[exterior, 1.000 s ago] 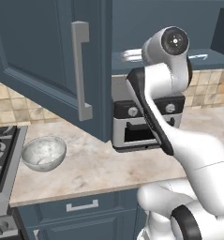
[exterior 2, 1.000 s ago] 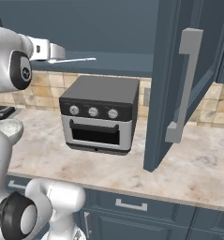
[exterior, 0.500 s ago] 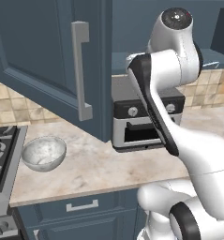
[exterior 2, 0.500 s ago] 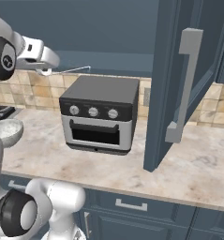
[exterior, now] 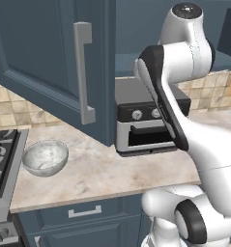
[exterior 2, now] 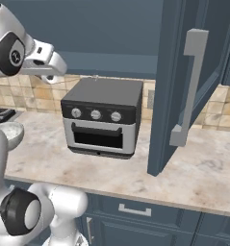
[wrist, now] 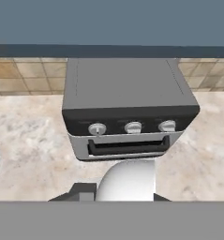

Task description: Open the cabinet and move the ladle to the pot. Then close the cabinet.

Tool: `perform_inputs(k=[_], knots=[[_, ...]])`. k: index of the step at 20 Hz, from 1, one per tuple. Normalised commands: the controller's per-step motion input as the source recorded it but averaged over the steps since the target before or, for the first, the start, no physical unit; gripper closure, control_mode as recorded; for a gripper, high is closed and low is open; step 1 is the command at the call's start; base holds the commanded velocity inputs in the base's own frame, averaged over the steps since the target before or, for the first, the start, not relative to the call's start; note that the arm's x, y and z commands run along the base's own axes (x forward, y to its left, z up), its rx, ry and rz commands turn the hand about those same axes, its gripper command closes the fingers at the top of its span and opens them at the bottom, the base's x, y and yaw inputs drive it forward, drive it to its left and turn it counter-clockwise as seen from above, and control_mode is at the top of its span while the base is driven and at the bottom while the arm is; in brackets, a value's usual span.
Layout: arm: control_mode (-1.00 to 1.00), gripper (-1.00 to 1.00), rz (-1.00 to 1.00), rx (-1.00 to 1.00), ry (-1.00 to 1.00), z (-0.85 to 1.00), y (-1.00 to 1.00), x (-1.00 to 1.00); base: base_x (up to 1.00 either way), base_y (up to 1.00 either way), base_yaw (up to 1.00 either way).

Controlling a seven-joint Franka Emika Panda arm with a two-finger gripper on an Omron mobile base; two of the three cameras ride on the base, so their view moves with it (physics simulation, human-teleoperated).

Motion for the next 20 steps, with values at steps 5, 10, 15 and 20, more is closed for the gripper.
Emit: perform_inputs(k=[5, 10, 15, 20], knots=[[-1.00, 1.00, 0.00, 0.08, 0.05, -0.08, -0.06, -0.62, 0.00, 0.00, 0.00], [1.00, 1.00, 0.00, 0.01, 0.00, -0.01, 0.00, -0.20, -0.80, 0.00, 0.00], [1.00, 1.00, 0.00, 0.00, 0.00, 0.00, 0.00, 0.00, -1.00, 0.00, 0.00], [1.00, 1.00, 0.00, 0.00, 0.00, 0.00, 0.00, 0.00, -1.00, 0.57, 0.00]])
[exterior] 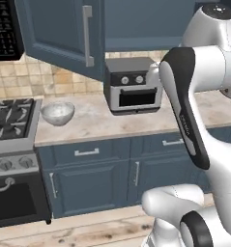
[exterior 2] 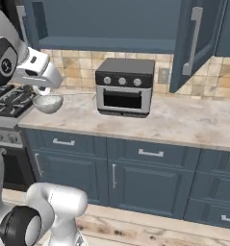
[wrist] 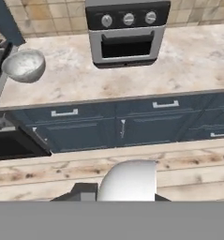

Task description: Open the cabinet and move the ladle to the pot. Then close the cabinet.

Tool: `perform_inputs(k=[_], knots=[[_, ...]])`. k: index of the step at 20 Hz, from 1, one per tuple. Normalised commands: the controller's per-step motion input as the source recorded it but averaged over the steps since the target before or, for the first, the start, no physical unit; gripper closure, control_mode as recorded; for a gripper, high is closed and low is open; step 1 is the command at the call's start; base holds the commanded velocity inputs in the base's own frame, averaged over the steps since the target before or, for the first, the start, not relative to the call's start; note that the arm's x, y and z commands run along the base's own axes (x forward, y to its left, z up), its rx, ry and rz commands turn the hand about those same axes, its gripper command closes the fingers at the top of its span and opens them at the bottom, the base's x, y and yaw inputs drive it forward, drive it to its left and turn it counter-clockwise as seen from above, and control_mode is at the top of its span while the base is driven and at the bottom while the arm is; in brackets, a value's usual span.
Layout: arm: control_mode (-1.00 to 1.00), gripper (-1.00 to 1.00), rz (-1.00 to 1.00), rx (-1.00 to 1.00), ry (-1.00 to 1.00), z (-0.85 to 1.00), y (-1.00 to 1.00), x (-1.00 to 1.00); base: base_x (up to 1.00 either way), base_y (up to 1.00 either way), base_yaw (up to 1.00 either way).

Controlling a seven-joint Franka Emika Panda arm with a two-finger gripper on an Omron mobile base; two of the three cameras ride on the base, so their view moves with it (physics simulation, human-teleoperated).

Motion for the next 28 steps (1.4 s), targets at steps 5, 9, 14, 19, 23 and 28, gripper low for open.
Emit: perform_inputs(k=[5, 9, 14, 19, 23, 28], knots=[[1.00, 1.00, 0.00, 0.00, 0.00, 0.00, 0.00, 0.00, -0.70, 1.00, 0.00], [1.00, 1.00, 0.00, 0.00, 0.00, 0.00, 0.00, 0.00, -0.06, 1.00, 0.00], [1.00, 1.00, 0.00, 0.00, 0.00, 0.00, 0.00, 0.00, 0.21, 1.00, 0.00], [1.00, 1.00, 0.00, 0.00, 0.00, 0.00, 0.00, 0.00, 0.56, 0.96, 0.00], [1.00, 1.00, 0.00, 0.00, 0.00, 0.00, 0.00, 0.00, 0.74, 0.69, 0.00], [1.00, 1.00, 0.00, 0.00, 0.00, 0.00, 0.00, 0.00, 0.80, 0.54, 0.00]])
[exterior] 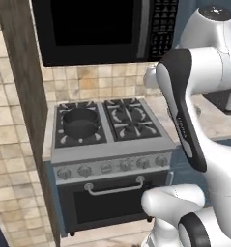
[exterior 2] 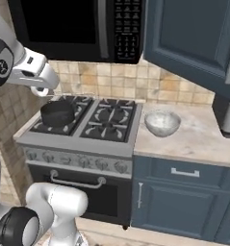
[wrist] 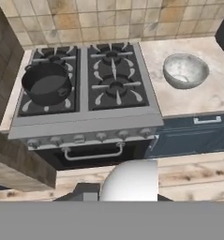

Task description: Open the cabinet and move the ladle to the pot. Then close the cabinet.

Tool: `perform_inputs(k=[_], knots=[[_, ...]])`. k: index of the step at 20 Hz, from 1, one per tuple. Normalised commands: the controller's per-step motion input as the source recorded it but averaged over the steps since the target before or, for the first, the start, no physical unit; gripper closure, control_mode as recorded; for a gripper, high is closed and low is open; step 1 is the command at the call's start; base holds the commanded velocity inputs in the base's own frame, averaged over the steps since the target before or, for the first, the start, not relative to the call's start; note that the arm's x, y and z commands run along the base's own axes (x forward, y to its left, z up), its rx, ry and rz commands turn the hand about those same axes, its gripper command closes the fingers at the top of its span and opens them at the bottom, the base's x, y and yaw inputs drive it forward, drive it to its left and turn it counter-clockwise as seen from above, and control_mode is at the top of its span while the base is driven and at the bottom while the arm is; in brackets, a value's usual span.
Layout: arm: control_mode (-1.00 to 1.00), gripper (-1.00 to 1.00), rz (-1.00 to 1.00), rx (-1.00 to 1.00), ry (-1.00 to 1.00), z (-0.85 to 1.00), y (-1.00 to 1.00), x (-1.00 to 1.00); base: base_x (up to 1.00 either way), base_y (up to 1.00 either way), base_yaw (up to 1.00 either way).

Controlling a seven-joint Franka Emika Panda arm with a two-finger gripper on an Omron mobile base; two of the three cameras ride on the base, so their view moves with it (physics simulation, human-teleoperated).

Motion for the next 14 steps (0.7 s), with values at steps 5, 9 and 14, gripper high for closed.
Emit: perform_inputs(k=[5, 9, 14], knots=[[1.00, 1.00, 0.00, 0.00, 0.00, 0.00, 0.00, 0.00, 0.78, 0.58, 0.00], [1.00, 1.00, 0.00, 0.00, 0.00, 0.00, 0.00, 0.00, 0.56, 0.56, 0.00], [-1.00, 1.00, 0.00, 0.02, 0.02, -0.06, 0.03, 0.07, 0.30, 0.30, 0.00]])
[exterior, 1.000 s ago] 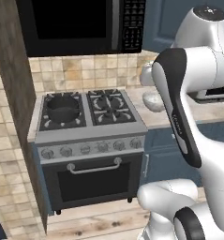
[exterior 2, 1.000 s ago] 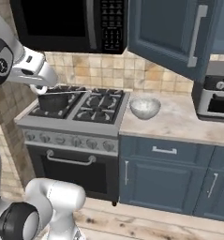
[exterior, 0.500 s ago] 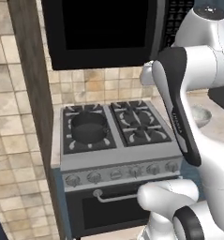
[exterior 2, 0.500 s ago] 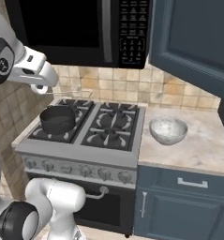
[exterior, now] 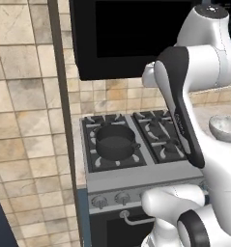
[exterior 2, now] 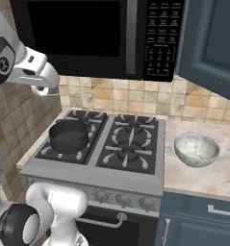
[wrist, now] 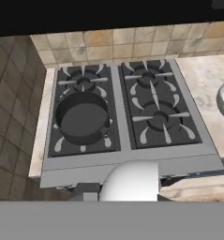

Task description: Open the cabinet and move the ladle to the pot. Then close the cabinet.

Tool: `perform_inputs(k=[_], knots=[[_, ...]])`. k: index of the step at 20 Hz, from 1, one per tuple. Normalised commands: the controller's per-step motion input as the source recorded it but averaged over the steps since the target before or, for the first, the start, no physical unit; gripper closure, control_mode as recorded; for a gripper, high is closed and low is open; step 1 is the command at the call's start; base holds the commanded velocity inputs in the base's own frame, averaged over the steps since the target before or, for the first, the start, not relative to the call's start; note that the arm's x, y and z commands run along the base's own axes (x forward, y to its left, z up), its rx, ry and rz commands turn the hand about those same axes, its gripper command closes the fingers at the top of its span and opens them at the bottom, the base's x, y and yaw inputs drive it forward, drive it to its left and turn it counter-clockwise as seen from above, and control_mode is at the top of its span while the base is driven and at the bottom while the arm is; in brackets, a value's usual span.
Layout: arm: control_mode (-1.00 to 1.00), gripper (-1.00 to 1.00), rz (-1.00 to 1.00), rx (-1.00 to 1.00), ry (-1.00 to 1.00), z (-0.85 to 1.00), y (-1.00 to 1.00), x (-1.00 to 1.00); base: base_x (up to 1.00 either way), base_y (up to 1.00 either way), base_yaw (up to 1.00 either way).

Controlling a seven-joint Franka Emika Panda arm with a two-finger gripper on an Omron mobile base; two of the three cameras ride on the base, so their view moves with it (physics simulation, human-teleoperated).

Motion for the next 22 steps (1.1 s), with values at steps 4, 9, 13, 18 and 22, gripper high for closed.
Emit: perform_inputs(k=[4, 9, 13, 18, 22], knots=[[-1.00, 1.00, 0.00, 0.11, 0.09, -0.52, 0.01, 0.48, 0.00, 0.00, 0.00], [-1.00, 1.00, 0.00, 0.11, 0.07, -0.82, 0.00, 0.71, 0.00, 0.00, 0.00], [-1.00, 1.00, 0.00, 0.07, 0.06, -0.80, 0.11, 0.79, 0.00, 0.00, 0.00], [-1.00, 1.00, 0.00, 0.01, 0.06, -0.73, 0.18, 0.82, 0.00, 0.00, 0.00], [-1.00, 1.00, 0.00, 0.00, 0.06, -0.57, 0.29, 0.67, 0.00, 0.00, 0.00]])
